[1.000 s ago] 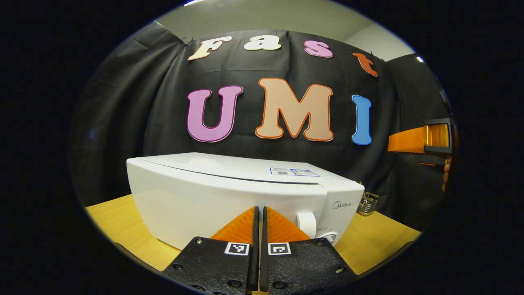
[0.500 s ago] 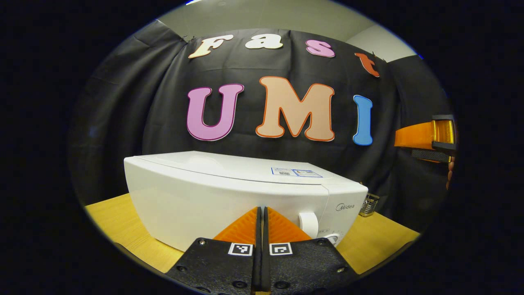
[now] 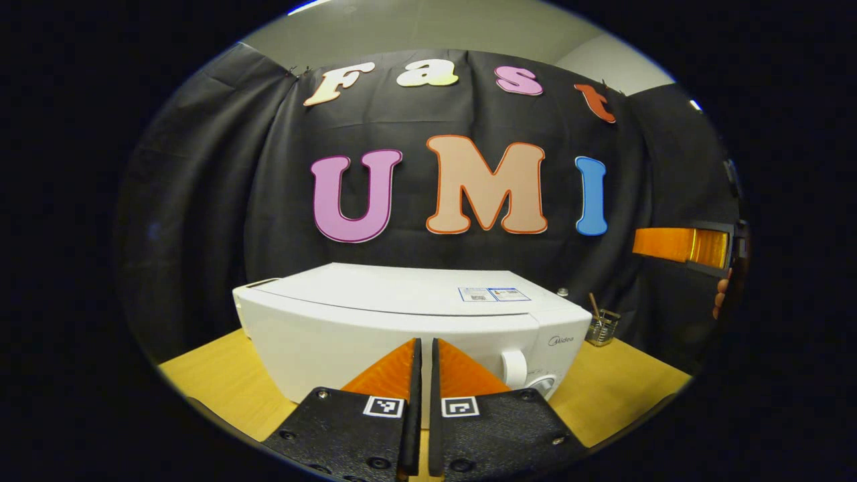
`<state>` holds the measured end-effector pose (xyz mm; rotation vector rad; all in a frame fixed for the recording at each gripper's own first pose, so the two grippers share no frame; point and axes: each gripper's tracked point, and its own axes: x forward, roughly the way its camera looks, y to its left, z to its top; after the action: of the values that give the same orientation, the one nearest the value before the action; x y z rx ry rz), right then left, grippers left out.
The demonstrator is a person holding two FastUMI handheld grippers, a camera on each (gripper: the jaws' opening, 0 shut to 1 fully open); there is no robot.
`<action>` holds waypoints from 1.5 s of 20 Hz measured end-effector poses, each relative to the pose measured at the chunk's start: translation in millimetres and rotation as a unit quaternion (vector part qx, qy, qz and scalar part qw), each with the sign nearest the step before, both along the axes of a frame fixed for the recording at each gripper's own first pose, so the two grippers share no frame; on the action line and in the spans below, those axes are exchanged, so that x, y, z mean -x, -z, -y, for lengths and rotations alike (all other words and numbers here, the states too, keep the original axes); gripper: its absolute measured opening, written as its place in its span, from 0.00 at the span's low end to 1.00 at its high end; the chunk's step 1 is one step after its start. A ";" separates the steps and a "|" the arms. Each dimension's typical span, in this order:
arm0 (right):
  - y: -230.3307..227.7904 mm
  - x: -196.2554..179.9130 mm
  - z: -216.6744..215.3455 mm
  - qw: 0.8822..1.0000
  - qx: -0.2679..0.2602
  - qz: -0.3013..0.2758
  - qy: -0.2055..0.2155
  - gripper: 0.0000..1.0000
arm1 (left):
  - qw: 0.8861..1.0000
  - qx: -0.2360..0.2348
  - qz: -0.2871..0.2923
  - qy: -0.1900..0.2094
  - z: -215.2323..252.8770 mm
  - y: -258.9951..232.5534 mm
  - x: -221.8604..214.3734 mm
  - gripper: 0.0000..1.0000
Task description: Open the microwave oven with the left hand, put the food in, and close the microwave oven.
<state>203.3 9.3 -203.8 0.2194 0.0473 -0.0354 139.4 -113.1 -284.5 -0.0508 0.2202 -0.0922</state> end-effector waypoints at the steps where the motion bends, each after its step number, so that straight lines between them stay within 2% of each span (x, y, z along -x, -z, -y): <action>1: -0.4 2.2 -1.6 1.000 0.003 0.000 -0.003 0.92 | 1.000 0.003 -0.002 -0.002 -6.7 -8.6 4.5 0.08; 2: -0.4 3.6 -2.9 1.000 0.005 -0.002 -0.004 0.92 | 1.000 0.007 -0.003 -0.006 -12.4 -16.0 7.0 0.08; 4: 1.8 6.7 -7.6 1.000 0.010 -0.007 -0.013 0.92 | 1.000 0.000 -0.004 -0.026 -31.2 -32.5 12.4 0.16; 5: 1.6 8.6 -9.7 1.000 0.014 -0.007 -0.018 0.92 | 0.999 -0.009 -0.001 -0.039 -41.5 -42.4 14.7 0.26; 6: 1.6 10.2 -9.7 1.000 0.018 -0.009 -0.018 0.92 | 0.999 -0.018 0.006 -0.044 -48.0 -53.4 16.4 0.30; 8: 4.5 15.1 -4.1 0.999 0.026 -0.018 -0.007 0.91 | 0.998 -0.032 0.022 -0.050 -54.9 -72.9 20.6 0.54; 10: -0.1 19.1 -4.5 0.999 0.033 -0.014 0.000 0.91 | 0.997 -0.042 0.029 -0.051 -56.4 -85.5 25.0 0.99; 11: -2.2 20.1 -4.8 0.999 0.035 -0.009 0.003 0.91 | 0.997 -0.049 0.034 -0.052 -57.5 -90.7 27.6 0.95; 15: -6.7 23.4 -5.8 0.999 0.036 -0.002 0.017 0.91 | 0.997 -0.047 0.034 -0.052 -56.6 -95.8 30.5 0.95; 16: -9.3 23.0 -3.8 0.999 0.039 0.001 0.025 0.99 | 0.997 -0.050 0.034 -0.057 -59.0 -94.4 30.4 0.95; 17: -9.5 23.7 -2.2 0.999 0.041 0.004 0.033 0.91 | 0.996 -0.052 0.031 -0.063 -61.5 -92.8 30.1 0.95; 27: -25.9 29.2 -4.4 0.999 0.011 0.036 0.033 0.92 | 0.996 -0.045 0.030 -0.064 -56.9 -88.0 34.2 0.95; 28: -28.4 30.3 -2.1 0.999 0.008 0.039 0.036 0.99 | 0.997 -0.045 0.030 -0.063 -56.0 -86.8 34.3 0.95; 30: -29.7 32.5 5.3 0.998 0.008 0.043 0.047 0.99 | 0.997 -0.045 0.025 -0.061 -55.6 -82.8 34.4 0.95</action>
<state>170.8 4.1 -174.1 0.2065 -0.0481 -0.1200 105.0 -57.5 -201.8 0.0281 0.1699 0.0383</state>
